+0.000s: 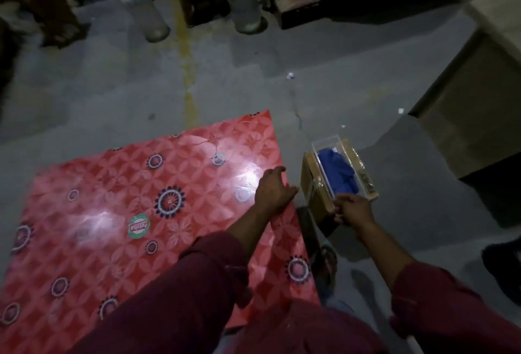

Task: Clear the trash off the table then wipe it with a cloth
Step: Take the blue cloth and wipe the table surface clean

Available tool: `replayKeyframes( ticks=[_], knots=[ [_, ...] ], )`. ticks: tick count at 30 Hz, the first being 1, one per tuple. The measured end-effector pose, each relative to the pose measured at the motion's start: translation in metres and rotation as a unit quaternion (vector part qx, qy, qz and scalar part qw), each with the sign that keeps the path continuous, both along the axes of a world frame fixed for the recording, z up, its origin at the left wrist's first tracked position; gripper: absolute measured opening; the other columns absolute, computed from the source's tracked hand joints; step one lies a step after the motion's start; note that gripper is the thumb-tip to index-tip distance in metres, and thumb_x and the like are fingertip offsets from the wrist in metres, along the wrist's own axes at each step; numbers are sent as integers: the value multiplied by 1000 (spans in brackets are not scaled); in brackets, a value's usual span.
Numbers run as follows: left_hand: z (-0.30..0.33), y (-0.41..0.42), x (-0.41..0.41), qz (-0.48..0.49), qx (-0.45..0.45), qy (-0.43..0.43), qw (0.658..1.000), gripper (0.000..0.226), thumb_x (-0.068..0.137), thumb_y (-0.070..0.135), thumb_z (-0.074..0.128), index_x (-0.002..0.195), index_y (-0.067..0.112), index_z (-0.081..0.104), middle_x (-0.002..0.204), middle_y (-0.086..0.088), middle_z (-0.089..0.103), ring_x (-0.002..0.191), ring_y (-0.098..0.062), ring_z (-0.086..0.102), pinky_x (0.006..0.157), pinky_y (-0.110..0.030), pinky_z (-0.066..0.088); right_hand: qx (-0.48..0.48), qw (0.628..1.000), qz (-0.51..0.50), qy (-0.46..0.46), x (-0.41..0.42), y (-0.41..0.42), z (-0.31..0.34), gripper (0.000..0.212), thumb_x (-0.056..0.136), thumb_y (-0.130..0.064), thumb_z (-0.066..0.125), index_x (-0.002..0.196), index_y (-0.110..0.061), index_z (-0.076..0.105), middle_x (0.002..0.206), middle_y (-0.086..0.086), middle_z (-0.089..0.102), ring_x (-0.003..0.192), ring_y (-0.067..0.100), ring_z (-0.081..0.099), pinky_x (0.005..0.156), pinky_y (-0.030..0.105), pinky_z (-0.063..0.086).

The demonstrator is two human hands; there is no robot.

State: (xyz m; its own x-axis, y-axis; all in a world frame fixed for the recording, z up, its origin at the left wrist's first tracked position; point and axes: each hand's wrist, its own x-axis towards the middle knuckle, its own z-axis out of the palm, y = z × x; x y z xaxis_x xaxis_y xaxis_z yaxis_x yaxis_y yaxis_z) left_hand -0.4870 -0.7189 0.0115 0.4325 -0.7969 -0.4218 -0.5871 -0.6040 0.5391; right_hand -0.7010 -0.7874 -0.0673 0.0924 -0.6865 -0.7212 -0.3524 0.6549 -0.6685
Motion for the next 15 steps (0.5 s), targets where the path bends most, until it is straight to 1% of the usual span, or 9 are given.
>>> replayKeyframes(
  ticks=[2, 3, 4, 6, 7, 9, 12, 14, 15],
  knots=[
    [-7, -28, -11, 19, 26, -2, 999, 80, 80, 40, 77, 148, 14, 43, 139, -17, 53, 130, -36, 51, 103, -42, 46, 51, 997, -54, -18, -7, -43, -20, 12, 89, -1, 62, 91, -12, 68, 76, 12, 59, 55, 19, 57, 45, 27, 51],
    [-11, -38, -13, 30, 41, 1, 999, 83, 80, 41, 76, 150, 14, 40, 139, -17, 51, 130, -37, 51, 104, -42, 46, 69, 995, -67, -29, -7, -61, -28, 12, 89, -3, 62, 88, -14, 66, 76, 11, 56, 56, 20, 54, 42, 27, 50],
    [-15, -46, -15, 40, 56, 6, 998, 84, 81, 42, 76, 151, 14, 38, 140, -17, 49, 130, -38, 52, 104, -43, 47, 89, 992, -79, -45, -5, -76, -37, 12, 90, -5, 63, 87, -16, 64, 79, 9, 55, 60, 20, 53, 45, 29, 53],
    [-23, -56, -16, 50, 85, 8, 995, 86, 81, 45, 75, 151, 16, 37, 139, -18, 50, 128, -39, 53, 103, -42, 48, 129, 984, -103, -67, 2, -100, -53, 10, 92, -10, 63, 96, -20, 63, 92, 6, 57, 70, 21, 55, 60, 37, 57],
    [-25, -58, -18, 48, 97, -1, 994, 85, 79, 48, 74, 150, 17, 38, 137, -17, 51, 126, -39, 54, 101, -43, 49, 147, 980, -111, -78, 5, -110, -60, 15, 92, -12, 63, 105, -20, 62, 100, 5, 57, 75, 22, 58, 64, 38, 57],
    [-30, -61, -21, 32, 120, -23, 992, 87, 74, 56, 70, 148, 19, 43, 134, -16, 52, 121, -40, 59, 97, -44, 54, 169, 973, -129, -93, 12, -127, -74, 31, 93, -14, 63, 123, -22, 58, 113, 4, 54, 86, 26, 62, 67, 38, 58],
    [-35, -66, -23, 2, 143, -44, 989, 100, 57, 77, 52, 140, 21, 49, 128, -16, 55, 109, -40, 64, 89, -48, 59, 204, 960, -168, -90, 24, -141, -94, 52, 91, -14, 66, 140, -21, 50, 126, 8, 52, 101, 30, 64, 71, 38, 59],
    [-40, -74, -21, -4, 146, -57, 988, 106, 51, 82, 43, 137, 20, 49, 119, -14, 61, 103, -39, 66, 85, -47, 60, 213, 957, -182, -80, 33, -147, -104, 60, 90, -16, 68, 145, -18, 44, 130, 10, 52, 99, 26, 64, 73, 38, 60],
    [-42, -78, -19, -6, 151, -59, 987, 107, 50, 82, 42, 137, 20, 48, 117, -14, 63, 103, -39, 66, 85, -47, 59, 218, 957, -178, -75, 36, -148, -107, 61, 91, -17, 68, 146, -17, 41, 129, 11, 51, 95, 24, 61, 79, 38, 61]
  ],
)
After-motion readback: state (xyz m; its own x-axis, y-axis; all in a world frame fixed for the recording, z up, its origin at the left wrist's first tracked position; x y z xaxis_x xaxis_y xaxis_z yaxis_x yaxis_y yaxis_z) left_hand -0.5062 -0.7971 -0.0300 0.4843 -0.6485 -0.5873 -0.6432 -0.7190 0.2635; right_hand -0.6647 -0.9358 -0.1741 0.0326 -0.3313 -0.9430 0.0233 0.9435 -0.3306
